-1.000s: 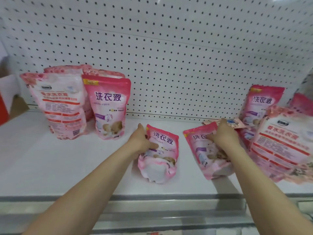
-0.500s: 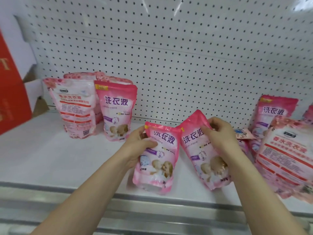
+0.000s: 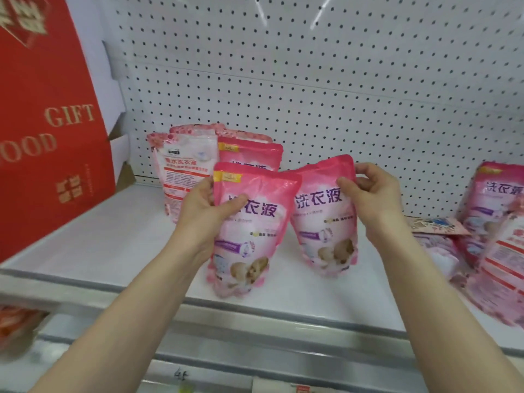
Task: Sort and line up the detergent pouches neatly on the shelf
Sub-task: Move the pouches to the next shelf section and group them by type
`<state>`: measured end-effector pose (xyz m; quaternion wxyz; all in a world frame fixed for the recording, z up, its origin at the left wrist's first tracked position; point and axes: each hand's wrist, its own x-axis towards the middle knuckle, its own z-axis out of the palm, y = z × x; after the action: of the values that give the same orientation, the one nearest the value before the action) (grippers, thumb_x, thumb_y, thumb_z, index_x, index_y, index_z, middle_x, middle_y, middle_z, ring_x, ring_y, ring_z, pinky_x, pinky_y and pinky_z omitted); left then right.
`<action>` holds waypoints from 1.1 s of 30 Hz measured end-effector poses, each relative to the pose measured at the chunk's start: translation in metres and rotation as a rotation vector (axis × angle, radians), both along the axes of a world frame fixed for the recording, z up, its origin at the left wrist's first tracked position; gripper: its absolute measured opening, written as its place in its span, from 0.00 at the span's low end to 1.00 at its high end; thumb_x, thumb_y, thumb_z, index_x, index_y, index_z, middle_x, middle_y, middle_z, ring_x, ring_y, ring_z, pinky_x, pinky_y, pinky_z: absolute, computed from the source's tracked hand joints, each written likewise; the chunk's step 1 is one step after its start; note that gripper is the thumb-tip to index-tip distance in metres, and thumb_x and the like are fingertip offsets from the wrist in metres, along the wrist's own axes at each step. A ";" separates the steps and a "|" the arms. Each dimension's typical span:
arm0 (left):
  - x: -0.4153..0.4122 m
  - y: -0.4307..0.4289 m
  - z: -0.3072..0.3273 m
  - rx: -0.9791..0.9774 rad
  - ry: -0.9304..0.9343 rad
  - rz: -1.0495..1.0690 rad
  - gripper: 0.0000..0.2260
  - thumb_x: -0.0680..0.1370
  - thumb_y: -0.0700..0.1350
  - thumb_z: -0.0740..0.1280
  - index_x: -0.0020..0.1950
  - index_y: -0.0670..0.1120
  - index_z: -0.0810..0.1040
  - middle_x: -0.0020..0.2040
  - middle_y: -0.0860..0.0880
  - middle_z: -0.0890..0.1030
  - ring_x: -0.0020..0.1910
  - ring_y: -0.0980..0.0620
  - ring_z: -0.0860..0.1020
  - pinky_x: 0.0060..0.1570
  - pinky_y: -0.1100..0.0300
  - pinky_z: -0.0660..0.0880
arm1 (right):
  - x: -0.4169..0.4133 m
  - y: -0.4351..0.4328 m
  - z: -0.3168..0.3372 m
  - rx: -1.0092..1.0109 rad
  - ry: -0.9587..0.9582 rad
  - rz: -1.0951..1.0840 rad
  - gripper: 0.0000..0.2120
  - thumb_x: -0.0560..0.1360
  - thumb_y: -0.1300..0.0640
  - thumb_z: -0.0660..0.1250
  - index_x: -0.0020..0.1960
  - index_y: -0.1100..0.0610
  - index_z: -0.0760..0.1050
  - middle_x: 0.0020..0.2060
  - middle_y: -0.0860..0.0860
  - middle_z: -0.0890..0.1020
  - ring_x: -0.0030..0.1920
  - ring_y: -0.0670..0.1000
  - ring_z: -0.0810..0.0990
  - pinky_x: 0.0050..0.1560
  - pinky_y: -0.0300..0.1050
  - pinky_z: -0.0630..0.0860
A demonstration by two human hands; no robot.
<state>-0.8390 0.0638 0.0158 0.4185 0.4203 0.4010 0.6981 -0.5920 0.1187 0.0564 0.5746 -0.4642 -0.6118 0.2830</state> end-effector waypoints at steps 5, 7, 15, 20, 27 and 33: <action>-0.055 -0.010 -0.002 0.014 -0.018 0.165 0.11 0.72 0.33 0.72 0.53 0.42 0.80 0.47 0.45 0.86 0.45 0.49 0.85 0.42 0.56 0.82 | -0.057 0.006 -0.007 -0.084 0.231 0.082 0.11 0.77 0.69 0.66 0.43 0.54 0.73 0.32 0.49 0.82 0.30 0.47 0.79 0.33 0.39 0.76; -0.076 -0.011 -0.003 0.011 -0.027 0.193 0.09 0.73 0.33 0.71 0.51 0.43 0.80 0.44 0.47 0.86 0.43 0.50 0.85 0.40 0.57 0.81 | -0.080 0.009 -0.007 -0.102 0.291 0.087 0.10 0.77 0.68 0.66 0.43 0.55 0.72 0.35 0.53 0.81 0.33 0.50 0.79 0.36 0.42 0.76; -0.115 -0.005 -0.007 0.020 -0.058 0.170 0.09 0.74 0.33 0.70 0.49 0.45 0.79 0.43 0.48 0.86 0.42 0.50 0.85 0.37 0.59 0.80 | -0.122 0.021 -0.023 -0.115 0.368 0.045 0.09 0.78 0.68 0.63 0.46 0.54 0.70 0.39 0.52 0.81 0.35 0.48 0.79 0.38 0.41 0.77; -0.110 0.010 -0.008 0.034 -0.087 0.130 0.11 0.75 0.32 0.68 0.54 0.44 0.77 0.48 0.47 0.85 0.46 0.49 0.84 0.42 0.55 0.82 | -0.109 0.025 -0.027 -0.050 0.301 -0.050 0.12 0.78 0.68 0.62 0.46 0.51 0.71 0.37 0.48 0.82 0.32 0.45 0.79 0.34 0.39 0.76; -0.094 0.026 -0.009 0.046 -0.037 0.092 0.17 0.76 0.35 0.68 0.64 0.44 0.73 0.56 0.45 0.83 0.52 0.48 0.83 0.51 0.51 0.80 | -0.098 0.027 -0.026 0.017 0.104 -0.148 0.14 0.74 0.65 0.61 0.45 0.46 0.71 0.40 0.56 0.82 0.38 0.52 0.77 0.42 0.50 0.73; -0.098 0.028 -0.005 0.044 0.180 0.209 0.22 0.73 0.40 0.74 0.64 0.49 0.72 0.56 0.51 0.82 0.55 0.51 0.82 0.57 0.45 0.78 | -0.091 0.029 -0.025 0.066 0.032 -0.156 0.10 0.75 0.62 0.65 0.44 0.47 0.72 0.45 0.66 0.81 0.39 0.53 0.76 0.46 0.62 0.77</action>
<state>-0.9367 0.0916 0.0109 0.2965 0.4461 0.4631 0.7062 -0.6832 0.1473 0.0309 0.6195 -0.4866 -0.5738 0.2242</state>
